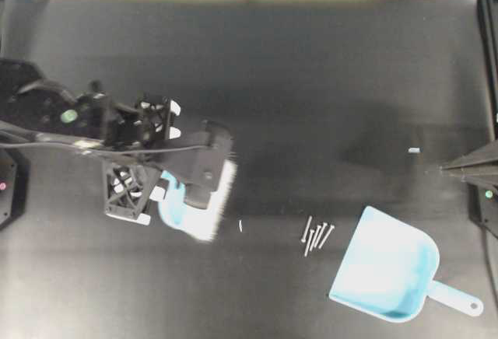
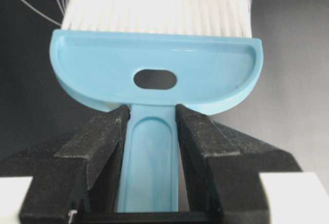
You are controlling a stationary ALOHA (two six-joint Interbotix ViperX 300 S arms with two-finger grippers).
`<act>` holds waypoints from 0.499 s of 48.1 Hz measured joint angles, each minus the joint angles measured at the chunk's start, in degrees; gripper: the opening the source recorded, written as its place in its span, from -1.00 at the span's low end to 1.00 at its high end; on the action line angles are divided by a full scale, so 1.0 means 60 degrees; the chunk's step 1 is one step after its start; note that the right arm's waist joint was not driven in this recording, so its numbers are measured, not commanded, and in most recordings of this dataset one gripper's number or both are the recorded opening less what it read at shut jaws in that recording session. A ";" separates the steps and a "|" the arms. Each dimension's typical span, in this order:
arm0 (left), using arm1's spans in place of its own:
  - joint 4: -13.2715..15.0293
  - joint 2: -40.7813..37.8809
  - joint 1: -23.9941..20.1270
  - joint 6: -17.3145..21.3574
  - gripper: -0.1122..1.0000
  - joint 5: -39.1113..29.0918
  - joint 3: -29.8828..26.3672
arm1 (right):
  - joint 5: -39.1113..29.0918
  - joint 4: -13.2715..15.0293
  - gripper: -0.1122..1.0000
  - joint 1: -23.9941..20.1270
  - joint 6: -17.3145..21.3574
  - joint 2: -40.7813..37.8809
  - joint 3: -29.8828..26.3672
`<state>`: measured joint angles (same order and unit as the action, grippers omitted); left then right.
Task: Hold the dustpan with a person, while the left arm uses a hand brush to gather the screws into the dustpan.
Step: 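Lift the brush with the left gripper and carry it toward the screws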
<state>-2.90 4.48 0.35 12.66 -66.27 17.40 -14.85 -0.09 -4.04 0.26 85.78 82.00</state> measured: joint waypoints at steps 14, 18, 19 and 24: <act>-0.0044 -0.1230 -0.0161 0.0249 -0.25 -0.2197 -0.1714 | 0.0000 0.0000 -0.80 -0.0015 0.0000 0.0000 0.0000; -0.0044 -0.1553 -0.0117 0.0293 -0.25 -0.2227 -0.1787 | 0.0015 -0.0015 -0.80 0.0000 0.0000 0.0015 0.0000; -0.0044 -0.1626 -0.0117 0.0293 -0.25 -0.2227 -0.1787 | 0.0015 0.0000 -0.80 -0.0015 0.0000 0.0015 0.0000; -0.0044 -0.1948 -0.0059 0.0322 -0.25 -0.2271 -0.1831 | 0.0015 -0.0015 -0.80 -0.0015 0.0000 0.0000 0.0000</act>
<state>-3.16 -7.21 0.00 14.59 -79.89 6.42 -14.77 -0.18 -4.13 0.26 85.78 82.00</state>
